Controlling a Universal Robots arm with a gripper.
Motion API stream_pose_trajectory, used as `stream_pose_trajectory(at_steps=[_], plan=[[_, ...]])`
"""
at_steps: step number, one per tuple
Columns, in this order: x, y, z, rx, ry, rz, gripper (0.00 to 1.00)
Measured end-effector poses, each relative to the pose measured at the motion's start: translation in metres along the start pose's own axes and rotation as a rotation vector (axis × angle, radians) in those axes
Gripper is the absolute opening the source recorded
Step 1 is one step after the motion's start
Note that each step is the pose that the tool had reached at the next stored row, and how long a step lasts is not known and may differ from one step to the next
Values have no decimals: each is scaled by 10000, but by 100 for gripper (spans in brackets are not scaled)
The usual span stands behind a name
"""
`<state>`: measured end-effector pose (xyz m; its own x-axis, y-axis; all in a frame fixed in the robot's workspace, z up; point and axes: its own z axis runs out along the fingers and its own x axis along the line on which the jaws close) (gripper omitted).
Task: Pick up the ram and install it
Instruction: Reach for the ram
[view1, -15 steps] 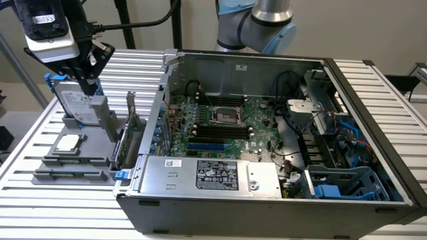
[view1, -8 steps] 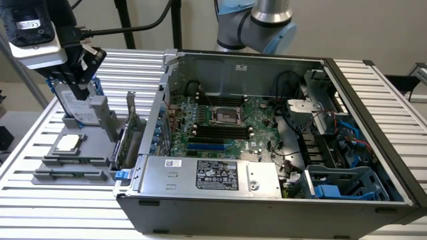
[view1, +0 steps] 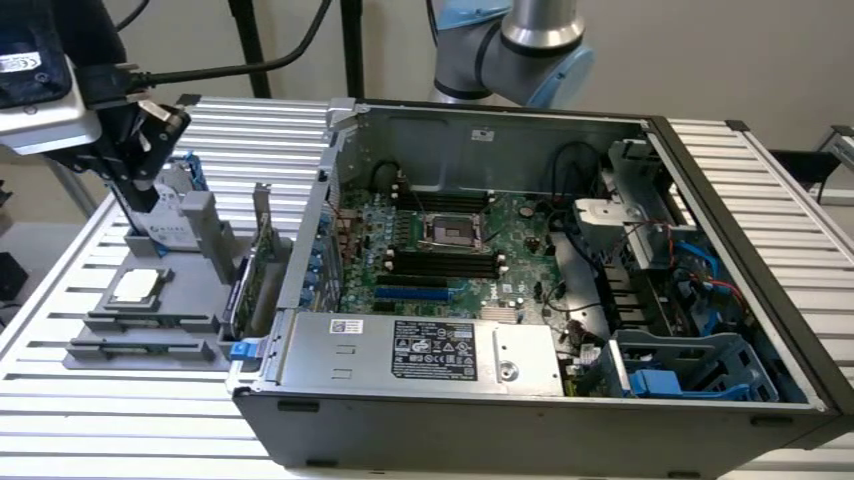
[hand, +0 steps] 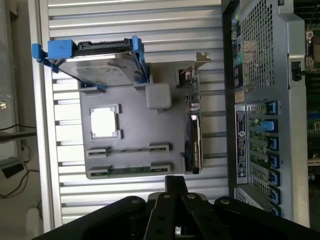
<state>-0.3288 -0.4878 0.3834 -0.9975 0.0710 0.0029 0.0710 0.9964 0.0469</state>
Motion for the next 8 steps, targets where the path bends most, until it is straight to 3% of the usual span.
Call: stream_pose_trajectory(at_steps=[8], plan=[[126,-132,40,4,56,3,11]])
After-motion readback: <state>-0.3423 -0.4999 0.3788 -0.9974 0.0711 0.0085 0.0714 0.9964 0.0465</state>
